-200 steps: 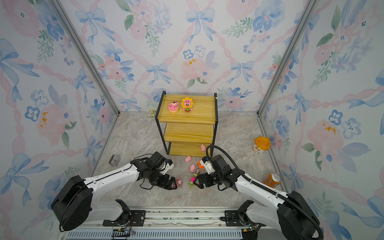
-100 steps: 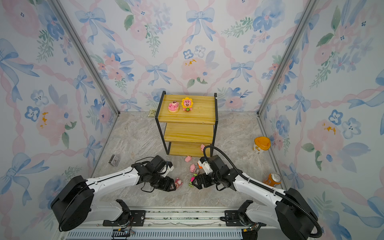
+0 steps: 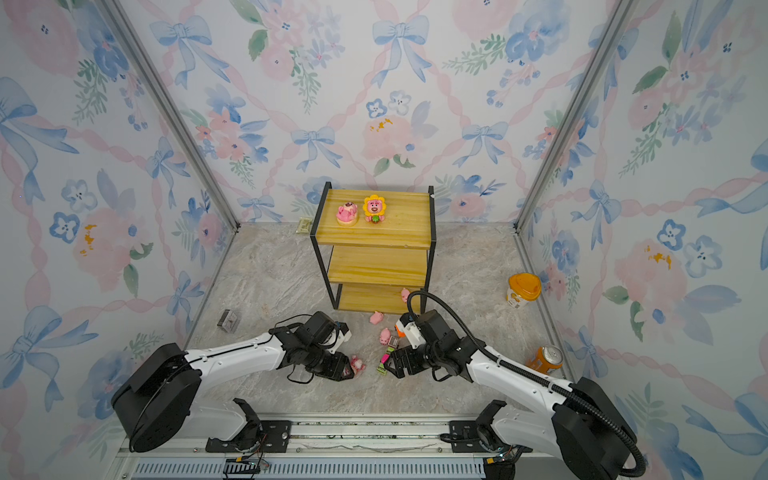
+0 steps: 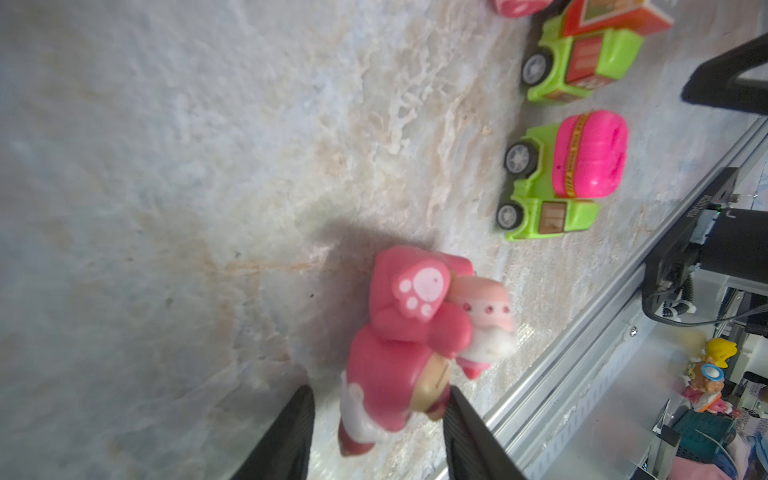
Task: Place and organize the plastic toys onto the shelf
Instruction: 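Move the right gripper toward the hooded bear while the left gripper hovers, then lower the open right gripper over the pink hooded bear figure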
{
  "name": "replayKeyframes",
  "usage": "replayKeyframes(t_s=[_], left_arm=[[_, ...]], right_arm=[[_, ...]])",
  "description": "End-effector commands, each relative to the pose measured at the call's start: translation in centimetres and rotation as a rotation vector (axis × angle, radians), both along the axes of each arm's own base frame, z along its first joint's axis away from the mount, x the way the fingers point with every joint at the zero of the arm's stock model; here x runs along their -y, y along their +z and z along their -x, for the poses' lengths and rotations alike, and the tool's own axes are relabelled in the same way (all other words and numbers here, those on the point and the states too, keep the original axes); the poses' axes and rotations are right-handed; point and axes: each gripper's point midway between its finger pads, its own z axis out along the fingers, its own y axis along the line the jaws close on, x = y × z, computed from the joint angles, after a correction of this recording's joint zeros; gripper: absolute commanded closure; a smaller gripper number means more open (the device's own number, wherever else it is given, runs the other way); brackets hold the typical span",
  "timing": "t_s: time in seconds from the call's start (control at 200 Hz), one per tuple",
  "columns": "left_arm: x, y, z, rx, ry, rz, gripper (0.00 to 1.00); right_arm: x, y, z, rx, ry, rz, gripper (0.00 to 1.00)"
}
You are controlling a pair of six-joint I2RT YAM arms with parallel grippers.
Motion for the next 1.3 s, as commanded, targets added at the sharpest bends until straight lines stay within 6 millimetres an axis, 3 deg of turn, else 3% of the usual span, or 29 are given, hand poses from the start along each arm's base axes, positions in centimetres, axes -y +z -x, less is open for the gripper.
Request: replayKeyframes(t_s=[0.0, 0.215, 0.535, 0.825, 1.02, 1.295], left_arm=[[-0.1, -0.5, 0.3, 0.0, -0.008, -0.007, 0.51], [-0.1, -1.0, 0.3, -0.021, -0.011, -0.021, 0.65], [0.2, -0.9, 0.2, -0.026, -0.012, -0.015, 0.73], [0.0, 0.3, -0.7, 0.012, 0.026, 0.008, 0.71], [-0.7, 2.2, -1.9, 0.072, 0.081, 0.056, 0.66], [-3.3, 2.9, -2.6, 0.141, 0.2, 0.059, 0.54]], right_arm=[[-0.6, 1.0, -0.5, 0.019, -0.008, -0.012, 0.04], [-0.7, 0.9, -0.5, 0.013, 0.001, -0.005, 0.04], [-0.8, 0.9, -0.6, 0.011, 0.007, 0.0, 0.04], [-0.9, 1.6, -0.7, 0.023, 0.012, 0.006, 0.04], [-2.9, 3.5, -0.8, 0.087, 0.098, -0.001, 0.07], [-5.2, 3.9, -2.1, 0.096, 0.287, 0.12, 0.16]])
